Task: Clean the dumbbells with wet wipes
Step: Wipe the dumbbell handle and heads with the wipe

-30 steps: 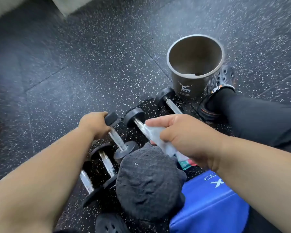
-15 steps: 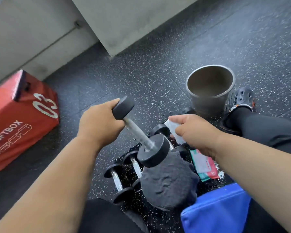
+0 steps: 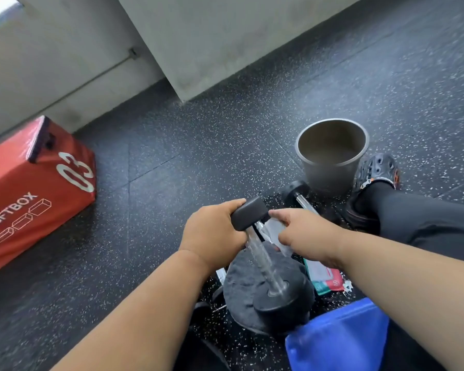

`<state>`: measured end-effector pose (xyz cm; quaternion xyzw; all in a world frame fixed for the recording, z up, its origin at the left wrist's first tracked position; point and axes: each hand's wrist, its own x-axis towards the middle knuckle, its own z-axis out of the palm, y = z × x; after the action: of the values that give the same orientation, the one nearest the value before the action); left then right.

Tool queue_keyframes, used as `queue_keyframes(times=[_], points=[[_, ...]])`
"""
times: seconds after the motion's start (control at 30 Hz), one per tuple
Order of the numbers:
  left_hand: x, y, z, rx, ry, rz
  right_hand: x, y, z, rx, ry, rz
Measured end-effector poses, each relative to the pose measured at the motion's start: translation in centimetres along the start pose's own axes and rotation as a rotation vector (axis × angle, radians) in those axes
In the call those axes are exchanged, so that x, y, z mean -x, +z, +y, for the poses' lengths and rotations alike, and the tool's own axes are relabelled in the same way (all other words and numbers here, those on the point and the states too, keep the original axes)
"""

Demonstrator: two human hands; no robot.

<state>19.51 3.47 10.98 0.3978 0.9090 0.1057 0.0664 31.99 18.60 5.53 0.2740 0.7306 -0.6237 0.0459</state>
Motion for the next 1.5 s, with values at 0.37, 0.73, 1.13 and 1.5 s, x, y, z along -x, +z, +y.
queue_keyframes(times=[0.37, 0.73, 1.13, 1.5], points=[[-0.6, 0.1, -2.3, 0.107, 0.041, -0.032, -3.7, 1.9, 0.4, -0.124, 0.059, 0.085], [-0.9, 0.1, -3.4, 0.159, 0.117, -0.036, -5.8, 3.0, 1.4, -0.373, 0.153, -0.021], [-0.7, 0.0, -3.2, 0.103, 0.123, -0.025, -5.2, 4.1, 0.9, -0.545, 0.168, -0.040], [-0.7, 0.4, -3.5, 0.119, 0.103, -0.025, -3.9, 2.5, 0.0, -0.950, 0.263, -0.245]])
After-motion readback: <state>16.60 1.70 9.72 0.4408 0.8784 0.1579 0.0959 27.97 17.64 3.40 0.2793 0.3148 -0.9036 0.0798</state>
